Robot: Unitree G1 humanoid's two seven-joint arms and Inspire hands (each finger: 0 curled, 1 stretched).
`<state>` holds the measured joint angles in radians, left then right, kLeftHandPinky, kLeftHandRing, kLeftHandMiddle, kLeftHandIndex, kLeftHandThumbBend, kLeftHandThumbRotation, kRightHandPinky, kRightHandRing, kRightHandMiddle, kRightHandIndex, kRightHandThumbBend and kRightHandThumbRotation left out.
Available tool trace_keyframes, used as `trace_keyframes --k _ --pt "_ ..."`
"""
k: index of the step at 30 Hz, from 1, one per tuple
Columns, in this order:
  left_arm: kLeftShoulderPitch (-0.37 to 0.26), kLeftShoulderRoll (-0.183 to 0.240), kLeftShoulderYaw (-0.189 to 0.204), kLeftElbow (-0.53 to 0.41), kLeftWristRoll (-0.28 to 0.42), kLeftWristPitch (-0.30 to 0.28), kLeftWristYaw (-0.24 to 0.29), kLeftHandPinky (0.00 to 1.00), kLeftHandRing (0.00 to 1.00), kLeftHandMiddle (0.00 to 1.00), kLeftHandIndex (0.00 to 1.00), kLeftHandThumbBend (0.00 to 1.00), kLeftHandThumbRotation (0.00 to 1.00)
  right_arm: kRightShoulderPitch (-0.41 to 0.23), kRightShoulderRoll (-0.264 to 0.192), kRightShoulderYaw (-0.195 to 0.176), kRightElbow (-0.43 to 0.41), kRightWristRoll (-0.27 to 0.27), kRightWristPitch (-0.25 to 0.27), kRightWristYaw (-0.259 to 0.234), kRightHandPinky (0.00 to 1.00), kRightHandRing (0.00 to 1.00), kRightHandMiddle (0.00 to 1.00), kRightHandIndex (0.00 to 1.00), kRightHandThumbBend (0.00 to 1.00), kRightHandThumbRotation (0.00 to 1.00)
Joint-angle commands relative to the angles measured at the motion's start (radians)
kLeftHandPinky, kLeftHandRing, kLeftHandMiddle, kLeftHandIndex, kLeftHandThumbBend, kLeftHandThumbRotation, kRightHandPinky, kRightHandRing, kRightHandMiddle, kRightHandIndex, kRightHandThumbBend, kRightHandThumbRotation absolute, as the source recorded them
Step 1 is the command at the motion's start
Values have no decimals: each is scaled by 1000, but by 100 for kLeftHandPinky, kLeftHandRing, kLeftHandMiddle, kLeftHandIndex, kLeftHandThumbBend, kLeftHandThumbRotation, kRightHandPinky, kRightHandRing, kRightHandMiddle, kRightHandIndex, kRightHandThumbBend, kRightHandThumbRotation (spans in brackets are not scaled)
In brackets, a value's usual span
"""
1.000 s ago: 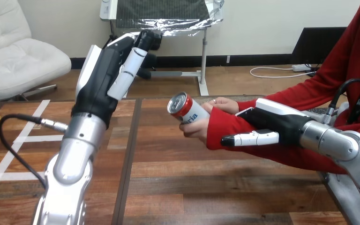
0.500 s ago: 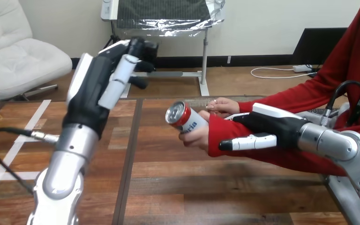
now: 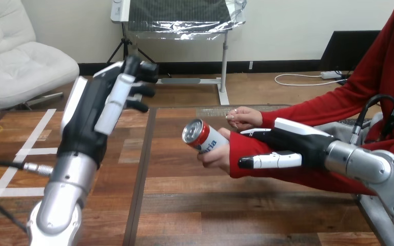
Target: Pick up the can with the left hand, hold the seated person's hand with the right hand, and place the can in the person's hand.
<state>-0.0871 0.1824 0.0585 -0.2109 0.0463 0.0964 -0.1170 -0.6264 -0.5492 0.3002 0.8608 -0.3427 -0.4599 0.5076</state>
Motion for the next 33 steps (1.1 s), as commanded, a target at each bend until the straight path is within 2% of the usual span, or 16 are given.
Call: trace_keyframes --k 1,9,15,18,22,24,27,28,30,33 --pt "3 -11 15 -56 -13 -18 16 53 64 68 63 58 100 4 7 -27 -68 15 -4 -28 78 89 91 92 100 99" --pt "40 -33 14 -65 -21 -47 43 53 63 67 61 53 100 42 5 -38 -124 -1 20 -90 76 87 90 92 100 100" --pt "69 -48 18 -62 -33 -90 56 52 62 67 59 48 100 85 15 -56 -188 -10 51 -170 73 86 88 91 100 100" --pt "85 -55 21 -60 -38 -109 62 52 62 67 58 47 100 108 26 -70 -211 -2 48 -214 72 85 88 91 98 100" --pt "108 -59 25 -61 -45 -128 68 53 62 67 58 46 100 140 51 -100 -235 34 46 -258 71 85 88 92 94 100" --pt "115 -58 25 -59 -45 -135 71 54 63 68 58 46 100 150 60 -110 -243 49 48 -269 71 86 90 92 92 100" --pt "128 -57 26 -55 -42 -152 76 55 63 68 58 45 100 169 85 -137 -251 104 41 -273 74 88 91 93 91 100" --pt "133 -56 27 -52 -43 -160 78 55 63 68 58 45 100 176 95 -149 -248 128 21 -273 75 89 92 94 91 100" --pt "139 -56 27 -48 -44 -168 80 55 64 68 59 44 100 183 104 -159 -245 153 -4 -274 79 91 93 94 84 100" --pt "149 -57 30 -42 -48 -183 82 56 64 68 59 43 100 198 124 -179 -250 189 -36 -283 82 92 94 94 81 100"
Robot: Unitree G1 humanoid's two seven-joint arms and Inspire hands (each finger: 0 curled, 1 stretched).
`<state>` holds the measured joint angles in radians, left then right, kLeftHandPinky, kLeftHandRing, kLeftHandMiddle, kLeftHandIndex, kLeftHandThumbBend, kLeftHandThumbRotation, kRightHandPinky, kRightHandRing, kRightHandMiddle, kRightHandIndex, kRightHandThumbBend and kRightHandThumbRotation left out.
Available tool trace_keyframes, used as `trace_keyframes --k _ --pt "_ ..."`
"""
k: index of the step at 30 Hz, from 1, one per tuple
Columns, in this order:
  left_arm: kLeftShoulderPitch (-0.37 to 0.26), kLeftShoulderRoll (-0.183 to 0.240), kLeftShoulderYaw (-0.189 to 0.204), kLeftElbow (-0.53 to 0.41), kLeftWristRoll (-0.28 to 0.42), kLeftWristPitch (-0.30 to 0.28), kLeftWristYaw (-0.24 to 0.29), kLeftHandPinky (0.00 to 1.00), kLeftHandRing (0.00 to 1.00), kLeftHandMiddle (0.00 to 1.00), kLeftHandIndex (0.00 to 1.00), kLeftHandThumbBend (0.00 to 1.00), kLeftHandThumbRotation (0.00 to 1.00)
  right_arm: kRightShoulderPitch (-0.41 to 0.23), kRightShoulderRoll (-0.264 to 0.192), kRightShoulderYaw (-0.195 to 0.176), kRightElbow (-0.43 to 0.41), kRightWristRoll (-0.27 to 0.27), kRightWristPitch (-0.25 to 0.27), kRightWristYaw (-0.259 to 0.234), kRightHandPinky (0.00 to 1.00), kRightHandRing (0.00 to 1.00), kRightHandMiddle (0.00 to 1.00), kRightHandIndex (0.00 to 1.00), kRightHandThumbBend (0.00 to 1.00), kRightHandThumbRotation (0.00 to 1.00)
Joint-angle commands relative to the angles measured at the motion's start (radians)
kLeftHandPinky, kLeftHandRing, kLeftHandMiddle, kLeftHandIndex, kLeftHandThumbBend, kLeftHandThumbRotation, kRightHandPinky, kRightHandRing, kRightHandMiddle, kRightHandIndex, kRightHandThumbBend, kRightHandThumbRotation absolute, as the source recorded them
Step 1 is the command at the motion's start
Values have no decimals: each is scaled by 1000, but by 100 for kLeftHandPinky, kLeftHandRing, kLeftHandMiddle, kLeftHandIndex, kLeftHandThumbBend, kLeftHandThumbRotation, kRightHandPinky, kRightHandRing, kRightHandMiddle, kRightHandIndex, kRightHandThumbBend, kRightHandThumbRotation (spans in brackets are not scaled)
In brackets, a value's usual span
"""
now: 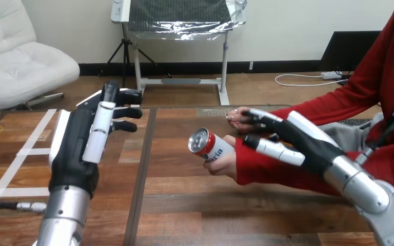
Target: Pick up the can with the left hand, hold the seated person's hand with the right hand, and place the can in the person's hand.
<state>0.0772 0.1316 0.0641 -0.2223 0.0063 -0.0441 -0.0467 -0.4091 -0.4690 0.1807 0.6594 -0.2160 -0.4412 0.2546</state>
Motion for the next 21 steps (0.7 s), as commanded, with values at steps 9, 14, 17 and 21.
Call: trace_keyframes --k 9,14,17,21 --pt "1 -11 33 -14 -19 -65 17 56 64 68 60 39 100 37 103 -95 -89 136 -141 -54 89 94 94 94 83 100" --pt "4 -13 36 -7 -25 -74 15 55 64 68 60 36 100 90 146 -106 -157 182 -157 -57 95 95 94 94 87 100" --pt "5 -15 38 -3 -25 -79 14 55 64 67 60 35 100 122 168 -107 -206 205 -160 -53 97 95 94 95 88 100" --pt "5 -18 38 0 -29 -86 12 55 63 67 60 36 100 156 196 -105 -254 246 -174 -37 99 95 94 95 87 100"
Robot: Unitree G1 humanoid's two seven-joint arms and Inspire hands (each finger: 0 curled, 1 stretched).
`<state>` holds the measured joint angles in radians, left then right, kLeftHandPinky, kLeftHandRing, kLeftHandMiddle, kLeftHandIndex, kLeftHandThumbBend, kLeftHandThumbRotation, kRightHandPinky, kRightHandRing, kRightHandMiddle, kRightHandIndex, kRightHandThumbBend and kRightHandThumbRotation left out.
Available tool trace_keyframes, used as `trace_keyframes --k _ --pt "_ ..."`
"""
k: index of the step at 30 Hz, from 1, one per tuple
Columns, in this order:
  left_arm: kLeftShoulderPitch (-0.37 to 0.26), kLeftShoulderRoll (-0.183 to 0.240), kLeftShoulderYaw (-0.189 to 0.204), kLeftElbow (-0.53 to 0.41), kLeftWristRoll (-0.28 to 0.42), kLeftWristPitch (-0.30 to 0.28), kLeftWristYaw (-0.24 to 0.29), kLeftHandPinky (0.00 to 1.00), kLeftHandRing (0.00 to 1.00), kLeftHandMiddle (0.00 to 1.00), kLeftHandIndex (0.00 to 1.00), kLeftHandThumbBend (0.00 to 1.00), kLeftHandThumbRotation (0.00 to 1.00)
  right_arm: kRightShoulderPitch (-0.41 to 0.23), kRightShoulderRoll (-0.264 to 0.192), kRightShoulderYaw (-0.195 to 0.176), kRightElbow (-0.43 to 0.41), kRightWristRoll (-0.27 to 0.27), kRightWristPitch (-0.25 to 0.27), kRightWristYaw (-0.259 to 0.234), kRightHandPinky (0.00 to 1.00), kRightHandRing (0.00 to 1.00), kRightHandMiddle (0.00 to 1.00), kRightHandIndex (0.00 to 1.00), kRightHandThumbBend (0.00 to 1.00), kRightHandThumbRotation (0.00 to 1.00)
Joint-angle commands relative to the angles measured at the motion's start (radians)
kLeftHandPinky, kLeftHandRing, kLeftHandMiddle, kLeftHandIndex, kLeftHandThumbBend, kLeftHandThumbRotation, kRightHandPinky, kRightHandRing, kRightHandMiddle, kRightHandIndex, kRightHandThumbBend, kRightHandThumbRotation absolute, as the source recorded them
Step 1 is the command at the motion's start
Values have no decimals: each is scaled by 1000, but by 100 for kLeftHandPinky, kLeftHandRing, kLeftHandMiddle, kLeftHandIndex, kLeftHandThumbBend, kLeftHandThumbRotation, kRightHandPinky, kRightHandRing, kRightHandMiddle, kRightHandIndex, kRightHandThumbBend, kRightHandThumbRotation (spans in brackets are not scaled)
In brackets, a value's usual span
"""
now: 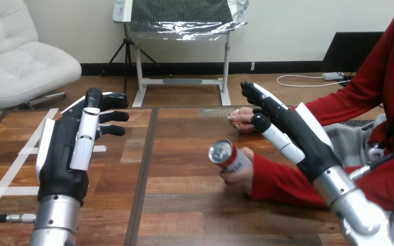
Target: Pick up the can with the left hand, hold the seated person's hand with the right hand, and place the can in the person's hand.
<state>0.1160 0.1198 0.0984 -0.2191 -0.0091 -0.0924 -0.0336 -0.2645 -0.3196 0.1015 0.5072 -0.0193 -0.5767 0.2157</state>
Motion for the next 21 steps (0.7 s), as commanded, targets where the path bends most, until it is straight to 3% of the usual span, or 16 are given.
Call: trace_keyframes --k 1,6,13,21 --pt "-34 -8 3 -2 -13 -39 -2 55 63 66 60 36 100 20 57 -23 -110 71 -52 17 99 95 94 95 87 100" --pt "-35 -11 2 2 -12 -47 0 54 62 66 60 40 100 49 80 -15 -142 108 -79 51 100 96 95 96 85 100" --pt "-35 -26 -3 5 -8 -65 10 52 61 65 61 42 100 124 127 -5 -229 181 -62 97 98 95 96 96 86 100" --pt "-38 -46 -9 11 -1 -101 25 50 60 65 62 43 100 190 163 5 -312 198 -34 105 99 95 95 95 88 100"
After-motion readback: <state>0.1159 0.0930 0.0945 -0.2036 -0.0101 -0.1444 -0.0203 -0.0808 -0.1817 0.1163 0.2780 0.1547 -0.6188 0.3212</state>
